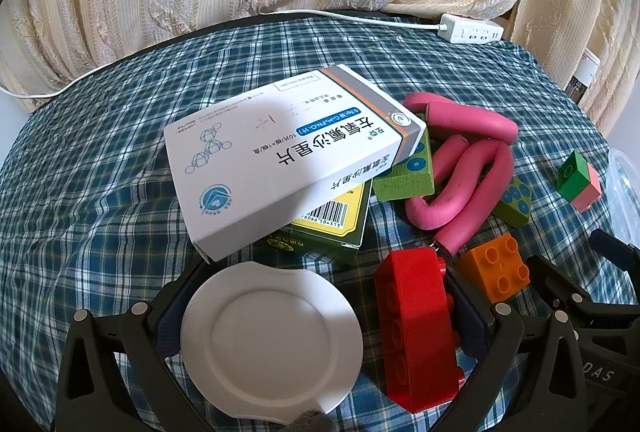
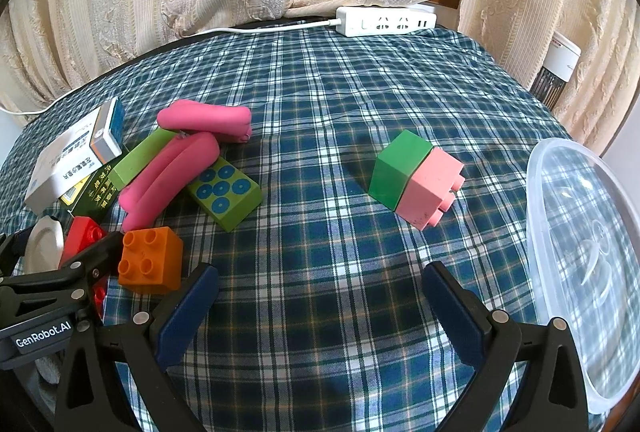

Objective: Organize objects

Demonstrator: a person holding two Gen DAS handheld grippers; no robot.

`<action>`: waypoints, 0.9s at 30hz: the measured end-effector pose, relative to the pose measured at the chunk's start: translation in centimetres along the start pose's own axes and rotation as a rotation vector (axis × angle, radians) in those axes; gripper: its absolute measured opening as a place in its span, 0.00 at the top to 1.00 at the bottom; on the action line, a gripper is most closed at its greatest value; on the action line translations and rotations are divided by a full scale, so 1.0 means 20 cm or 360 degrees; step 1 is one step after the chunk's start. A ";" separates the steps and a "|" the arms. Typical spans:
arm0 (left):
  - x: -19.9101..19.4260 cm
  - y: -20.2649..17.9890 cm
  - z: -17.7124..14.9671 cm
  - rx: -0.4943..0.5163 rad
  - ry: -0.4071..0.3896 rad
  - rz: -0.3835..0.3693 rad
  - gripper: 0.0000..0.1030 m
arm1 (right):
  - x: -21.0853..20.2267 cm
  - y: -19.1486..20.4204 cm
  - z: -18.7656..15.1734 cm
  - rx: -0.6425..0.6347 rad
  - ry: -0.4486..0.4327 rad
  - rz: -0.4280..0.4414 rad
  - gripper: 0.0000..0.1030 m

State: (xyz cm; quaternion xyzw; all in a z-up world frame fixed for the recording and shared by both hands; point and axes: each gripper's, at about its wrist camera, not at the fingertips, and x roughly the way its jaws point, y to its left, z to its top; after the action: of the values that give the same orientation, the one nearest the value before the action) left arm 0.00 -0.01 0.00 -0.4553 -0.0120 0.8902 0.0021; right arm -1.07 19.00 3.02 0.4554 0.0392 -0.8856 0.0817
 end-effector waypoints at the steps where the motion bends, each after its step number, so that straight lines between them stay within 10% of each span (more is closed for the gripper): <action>1: 0.00 0.00 0.00 0.0000 0.0000 0.0000 0.00 | 0.00 0.00 0.00 0.0000 0.0000 0.0000 0.00; 18: -0.10 -0.03 -0.11 0.0191 0.0018 -0.0190 0.00 | -0.03 0.01 -0.02 -0.0067 0.0013 0.0050 0.00; 27: -0.19 0.17 -0.13 -0.0024 -0.0058 -0.0362 0.15 | -0.07 0.03 -0.07 -0.0081 0.0019 0.0098 0.00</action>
State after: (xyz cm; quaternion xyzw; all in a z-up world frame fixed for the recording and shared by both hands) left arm 4.41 -3.33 1.55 -0.4347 -0.0704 0.8923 0.0994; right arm 0.92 18.85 3.41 0.4596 0.0480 -0.8786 0.1203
